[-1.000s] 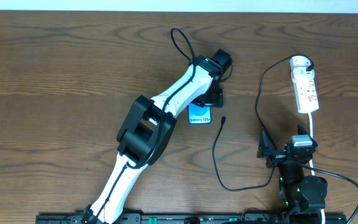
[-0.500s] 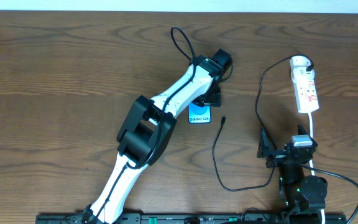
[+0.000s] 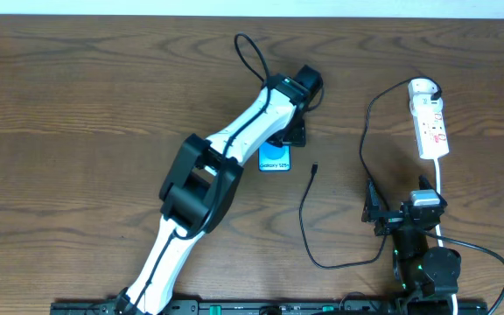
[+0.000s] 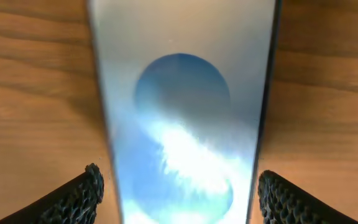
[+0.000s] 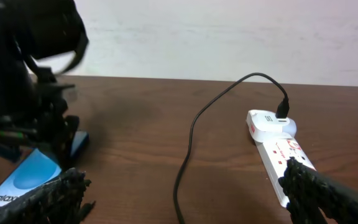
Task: Plug charger to phone and switch on socket
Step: 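Close the left gripper on the phone's sides and grip it, then lift the phone with the left gripper and hold it upright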
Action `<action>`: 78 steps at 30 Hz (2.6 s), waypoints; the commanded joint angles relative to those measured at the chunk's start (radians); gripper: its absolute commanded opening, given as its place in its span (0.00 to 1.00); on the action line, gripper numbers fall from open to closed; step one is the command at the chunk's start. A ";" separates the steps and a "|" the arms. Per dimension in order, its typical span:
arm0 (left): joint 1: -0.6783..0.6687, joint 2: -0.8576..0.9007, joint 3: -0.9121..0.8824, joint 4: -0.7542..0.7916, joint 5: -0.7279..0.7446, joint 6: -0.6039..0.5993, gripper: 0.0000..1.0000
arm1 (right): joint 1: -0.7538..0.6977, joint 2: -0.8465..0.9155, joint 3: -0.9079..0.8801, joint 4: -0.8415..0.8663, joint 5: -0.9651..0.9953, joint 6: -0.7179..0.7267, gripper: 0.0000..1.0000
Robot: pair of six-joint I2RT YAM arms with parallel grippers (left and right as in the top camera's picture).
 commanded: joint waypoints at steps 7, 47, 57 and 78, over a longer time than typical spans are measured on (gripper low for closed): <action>0.029 -0.211 0.001 -0.040 0.047 -0.001 0.81 | 0.002 0.000 -0.002 -0.004 0.001 -0.014 0.99; 0.031 0.095 -0.012 0.052 0.016 -0.002 0.98 | 0.002 0.000 -0.002 -0.004 0.001 -0.014 0.99; 0.031 0.106 -0.013 0.051 0.020 -0.002 0.74 | 0.002 0.000 -0.002 -0.004 0.001 -0.014 0.99; 0.064 -0.201 0.008 -0.023 0.195 -0.002 0.72 | 0.002 0.000 -0.002 -0.004 0.001 -0.014 0.99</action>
